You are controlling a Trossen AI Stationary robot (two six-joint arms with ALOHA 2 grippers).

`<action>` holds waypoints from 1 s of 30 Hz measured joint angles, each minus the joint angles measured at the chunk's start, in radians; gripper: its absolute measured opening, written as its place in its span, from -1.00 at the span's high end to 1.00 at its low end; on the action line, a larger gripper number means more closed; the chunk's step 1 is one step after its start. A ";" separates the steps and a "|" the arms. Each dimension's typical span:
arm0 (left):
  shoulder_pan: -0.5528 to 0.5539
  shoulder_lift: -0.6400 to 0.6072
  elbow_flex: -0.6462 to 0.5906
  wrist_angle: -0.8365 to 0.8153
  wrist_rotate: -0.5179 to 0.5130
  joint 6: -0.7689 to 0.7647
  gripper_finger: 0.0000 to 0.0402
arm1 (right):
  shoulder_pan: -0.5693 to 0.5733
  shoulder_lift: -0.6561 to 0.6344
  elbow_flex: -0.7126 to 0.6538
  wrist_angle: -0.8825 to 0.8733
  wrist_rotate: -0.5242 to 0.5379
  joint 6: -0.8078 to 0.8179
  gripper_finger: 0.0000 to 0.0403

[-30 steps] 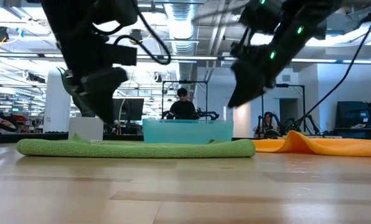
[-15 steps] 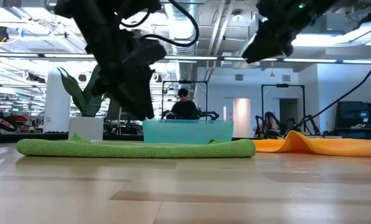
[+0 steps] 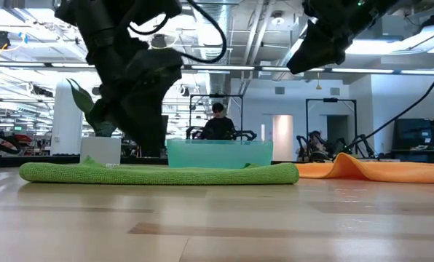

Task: Roll microfiber towels into tight, uniform cylinder then place into a basket
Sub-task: Fold the green towel

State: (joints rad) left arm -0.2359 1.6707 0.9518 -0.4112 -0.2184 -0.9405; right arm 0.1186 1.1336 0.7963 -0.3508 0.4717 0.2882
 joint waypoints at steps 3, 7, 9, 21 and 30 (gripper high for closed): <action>0.000 0.000 -0.023 0.004 0.008 -0.010 0.41 | -0.012 0.000 0.000 0.000 0.000 0.000 0.14; 0.007 0.000 -0.055 0.010 0.015 -0.057 0.41 | -0.019 0.000 0.000 0.000 0.000 0.000 0.14; 0.013 0.000 -0.073 0.004 0.030 -0.073 0.41 | -0.022 0.000 0.000 0.000 0.000 0.000 0.14; 0.101 -0.002 -0.118 -0.072 -0.072 -0.077 0.41 | -0.023 0.000 0.000 0.000 0.000 0.000 0.14; 0.173 0.000 -0.095 -0.234 -0.281 -0.077 0.41 | -0.009 0.000 0.000 0.000 0.000 0.000 0.16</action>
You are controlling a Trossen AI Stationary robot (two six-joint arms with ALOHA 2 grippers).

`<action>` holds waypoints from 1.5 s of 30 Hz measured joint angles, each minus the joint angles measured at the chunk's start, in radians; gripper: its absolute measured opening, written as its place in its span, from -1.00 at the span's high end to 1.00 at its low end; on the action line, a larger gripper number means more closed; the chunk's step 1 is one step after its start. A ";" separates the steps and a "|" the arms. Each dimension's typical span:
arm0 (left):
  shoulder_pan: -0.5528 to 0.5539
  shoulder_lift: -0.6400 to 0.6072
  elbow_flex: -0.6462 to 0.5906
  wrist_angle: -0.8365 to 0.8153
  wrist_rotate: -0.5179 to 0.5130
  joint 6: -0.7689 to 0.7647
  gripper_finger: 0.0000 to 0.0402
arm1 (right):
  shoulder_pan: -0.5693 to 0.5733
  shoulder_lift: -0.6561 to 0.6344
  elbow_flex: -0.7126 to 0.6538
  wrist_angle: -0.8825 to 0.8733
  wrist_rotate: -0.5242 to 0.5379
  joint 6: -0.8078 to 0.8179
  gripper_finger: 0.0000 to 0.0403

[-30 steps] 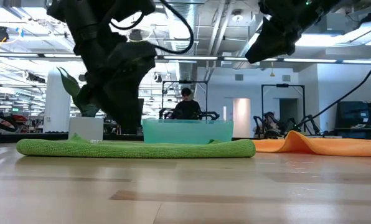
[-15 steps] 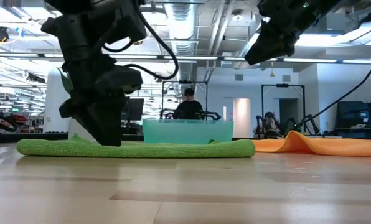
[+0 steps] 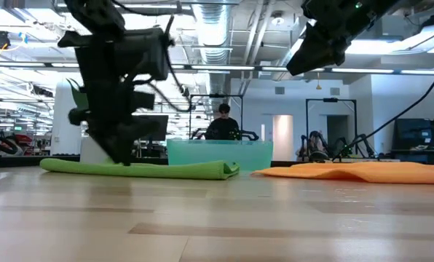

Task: Roll microfiber towels into tight, uniform cylinder then place into a basket
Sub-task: Fold the green towel

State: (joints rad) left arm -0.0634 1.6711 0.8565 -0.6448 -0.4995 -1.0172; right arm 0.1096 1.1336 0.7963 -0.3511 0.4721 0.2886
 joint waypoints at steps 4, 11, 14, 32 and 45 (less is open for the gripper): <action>-0.021 0.000 0.061 0.029 -0.038 0.071 0.41 | 0.012 0.000 0.000 0.000 0.000 0.000 0.16; -0.106 0.010 0.070 0.452 -0.061 0.294 0.41 | 0.013 0.000 0.000 0.000 0.000 0.000 0.16; -0.127 0.048 0.069 0.561 -0.056 0.393 0.41 | 0.012 0.000 0.000 0.003 0.000 0.000 0.16; -0.131 0.312 0.279 0.407 0.311 0.711 0.41 | 0.012 0.000 0.000 0.023 0.000 -0.053 0.15; -0.323 0.323 0.547 -0.032 0.473 0.525 0.41 | 0.012 0.000 0.000 0.020 0.000 -0.053 0.15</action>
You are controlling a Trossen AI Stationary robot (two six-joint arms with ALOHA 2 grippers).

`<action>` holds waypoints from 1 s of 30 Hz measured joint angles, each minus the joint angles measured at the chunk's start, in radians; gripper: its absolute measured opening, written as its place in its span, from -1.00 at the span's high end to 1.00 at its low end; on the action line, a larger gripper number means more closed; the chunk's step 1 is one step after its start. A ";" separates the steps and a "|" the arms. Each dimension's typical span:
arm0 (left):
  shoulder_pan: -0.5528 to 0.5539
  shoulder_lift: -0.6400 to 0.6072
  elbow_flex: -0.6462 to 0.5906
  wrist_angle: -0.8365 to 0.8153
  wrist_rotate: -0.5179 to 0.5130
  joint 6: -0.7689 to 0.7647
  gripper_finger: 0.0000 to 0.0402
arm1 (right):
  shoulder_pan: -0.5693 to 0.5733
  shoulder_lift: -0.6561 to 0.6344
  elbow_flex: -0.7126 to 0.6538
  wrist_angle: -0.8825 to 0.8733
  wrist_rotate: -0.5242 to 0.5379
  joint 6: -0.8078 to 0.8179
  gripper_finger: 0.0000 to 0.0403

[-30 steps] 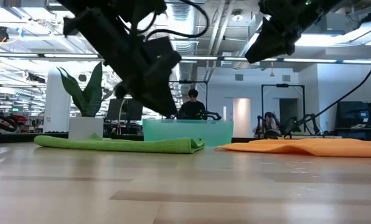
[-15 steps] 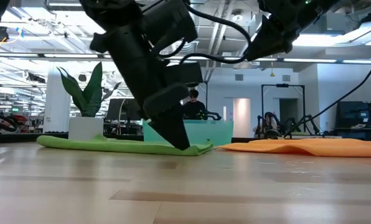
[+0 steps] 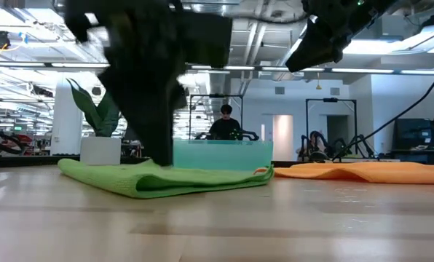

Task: Roll microfiber towels into tight, uniform cylinder then place into a basket
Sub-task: Fold the green towel

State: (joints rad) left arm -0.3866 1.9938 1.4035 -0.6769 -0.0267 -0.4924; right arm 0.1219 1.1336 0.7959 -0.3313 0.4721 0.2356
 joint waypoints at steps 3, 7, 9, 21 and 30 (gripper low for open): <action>-0.057 0.000 0.043 -0.134 -0.064 -0.049 0.41 | 0.000 0.000 0.000 0.001 0.000 0.000 0.15; -0.114 0.000 0.109 -0.323 -0.296 -0.114 0.41 | 0.000 0.000 0.000 0.005 0.000 0.000 0.15; -0.119 -0.001 0.122 -0.381 -0.465 -0.139 0.41 | 0.000 0.000 0.000 0.011 0.000 0.000 0.15; 0.068 -0.003 0.023 -0.388 -0.643 -0.333 0.41 | 0.000 0.000 0.000 0.029 0.000 0.000 0.15; 0.195 -0.008 -0.164 -0.086 -0.440 -0.251 0.41 | 0.000 0.000 0.000 0.028 0.000 -0.008 0.15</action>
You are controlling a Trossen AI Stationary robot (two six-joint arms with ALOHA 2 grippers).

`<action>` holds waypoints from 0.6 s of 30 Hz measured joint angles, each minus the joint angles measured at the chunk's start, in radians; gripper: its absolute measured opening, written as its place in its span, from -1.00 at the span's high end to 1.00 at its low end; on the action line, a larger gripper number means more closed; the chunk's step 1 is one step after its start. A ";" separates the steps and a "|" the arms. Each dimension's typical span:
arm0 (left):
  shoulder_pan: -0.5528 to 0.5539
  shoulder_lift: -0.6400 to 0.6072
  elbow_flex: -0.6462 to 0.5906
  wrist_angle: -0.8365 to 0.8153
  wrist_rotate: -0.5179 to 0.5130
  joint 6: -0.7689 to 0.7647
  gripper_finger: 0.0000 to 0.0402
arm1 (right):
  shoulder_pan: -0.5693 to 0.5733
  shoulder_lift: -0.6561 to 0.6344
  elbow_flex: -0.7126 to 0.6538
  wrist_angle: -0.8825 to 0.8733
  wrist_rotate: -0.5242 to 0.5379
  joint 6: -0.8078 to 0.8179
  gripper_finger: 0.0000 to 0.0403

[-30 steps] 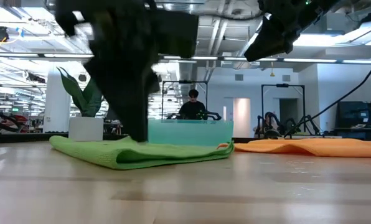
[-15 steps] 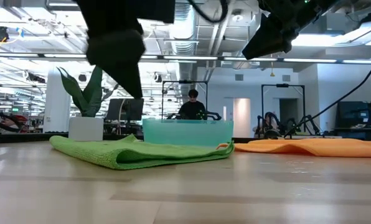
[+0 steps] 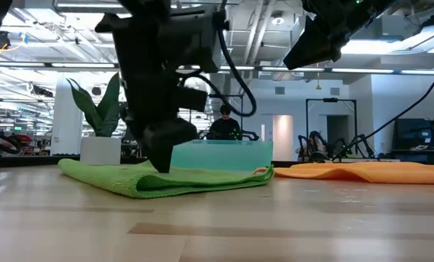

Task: Roll microfiber towels into tight, uniform cylinder then place into a basket
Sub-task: Fold the green towel

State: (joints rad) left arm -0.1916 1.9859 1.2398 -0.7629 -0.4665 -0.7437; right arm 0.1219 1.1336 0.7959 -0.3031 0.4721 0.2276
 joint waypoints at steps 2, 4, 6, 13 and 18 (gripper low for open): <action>0.014 -0.006 -0.029 0.058 0.034 0.040 0.41 | 0.000 0.000 0.000 -0.001 0.000 0.000 0.15; 0.017 -0.007 -0.046 0.091 0.057 0.101 0.41 | 0.000 0.000 0.000 -0.002 0.000 0.000 0.15; 0.013 -0.005 -0.047 0.122 0.057 0.156 0.41 | 0.000 0.000 0.000 -0.002 0.000 0.000 0.15; -0.024 0.001 -0.049 0.377 0.133 0.371 0.41 | 0.000 0.000 0.000 -0.001 0.000 0.000 0.15; -0.046 0.004 -0.051 0.442 0.166 0.507 0.41 | 0.000 0.000 0.000 -0.002 0.000 0.000 0.15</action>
State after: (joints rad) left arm -0.2379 1.9896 1.1889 -0.3210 -0.3009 -0.2364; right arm 0.1219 1.1336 0.7959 -0.3046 0.4721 0.2276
